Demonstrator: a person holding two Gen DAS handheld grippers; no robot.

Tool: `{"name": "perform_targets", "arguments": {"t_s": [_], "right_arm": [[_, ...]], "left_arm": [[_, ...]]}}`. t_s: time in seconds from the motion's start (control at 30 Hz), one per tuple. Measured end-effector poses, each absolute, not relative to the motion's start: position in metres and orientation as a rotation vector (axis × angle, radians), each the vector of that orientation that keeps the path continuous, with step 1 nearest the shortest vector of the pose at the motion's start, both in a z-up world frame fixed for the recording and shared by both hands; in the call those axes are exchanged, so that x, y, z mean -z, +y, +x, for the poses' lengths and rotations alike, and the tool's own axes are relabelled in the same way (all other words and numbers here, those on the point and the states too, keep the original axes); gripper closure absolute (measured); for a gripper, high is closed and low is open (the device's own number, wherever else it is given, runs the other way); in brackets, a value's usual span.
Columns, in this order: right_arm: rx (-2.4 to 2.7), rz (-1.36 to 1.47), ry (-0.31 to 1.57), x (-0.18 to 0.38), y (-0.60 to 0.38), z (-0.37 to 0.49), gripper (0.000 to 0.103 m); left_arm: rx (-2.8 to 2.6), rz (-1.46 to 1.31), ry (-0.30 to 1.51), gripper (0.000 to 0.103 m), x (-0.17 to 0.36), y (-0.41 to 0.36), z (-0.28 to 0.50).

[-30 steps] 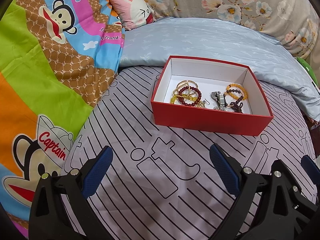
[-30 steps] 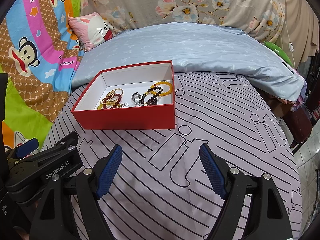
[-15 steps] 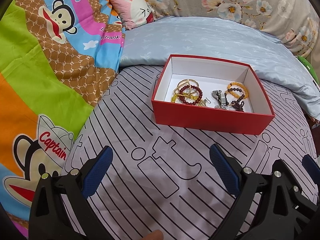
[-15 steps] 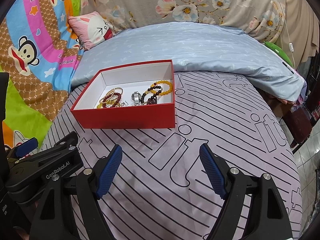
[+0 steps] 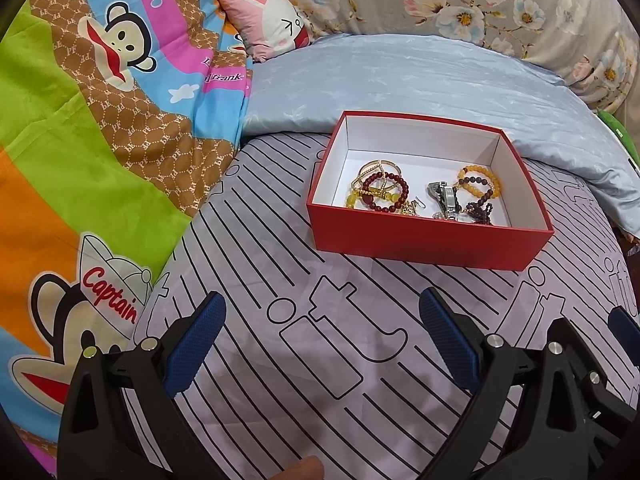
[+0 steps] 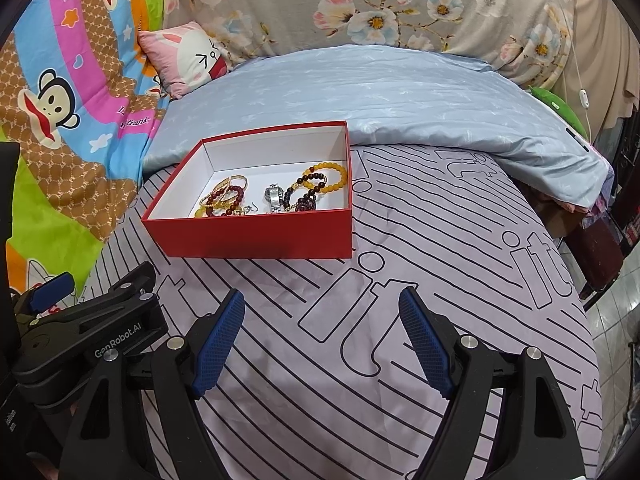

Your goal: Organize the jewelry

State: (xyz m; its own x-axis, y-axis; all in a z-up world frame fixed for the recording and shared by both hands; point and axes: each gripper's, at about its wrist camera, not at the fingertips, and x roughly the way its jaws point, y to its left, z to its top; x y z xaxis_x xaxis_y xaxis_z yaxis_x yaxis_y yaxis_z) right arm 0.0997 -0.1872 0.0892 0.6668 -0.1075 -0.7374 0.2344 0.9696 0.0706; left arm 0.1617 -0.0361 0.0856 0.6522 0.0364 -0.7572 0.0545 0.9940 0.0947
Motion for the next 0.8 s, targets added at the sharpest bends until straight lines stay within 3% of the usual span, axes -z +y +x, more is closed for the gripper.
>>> {"name": "perform_targets", "arguments": {"t_s": [0.8], "right_arm": [[0.193,0.161,0.826,-0.0872,-0.186,0.1016,0.025]], "left_arm": [[0.005,0.124,0.884,0.008,-0.0797,-0.0348,0.1651]]}}
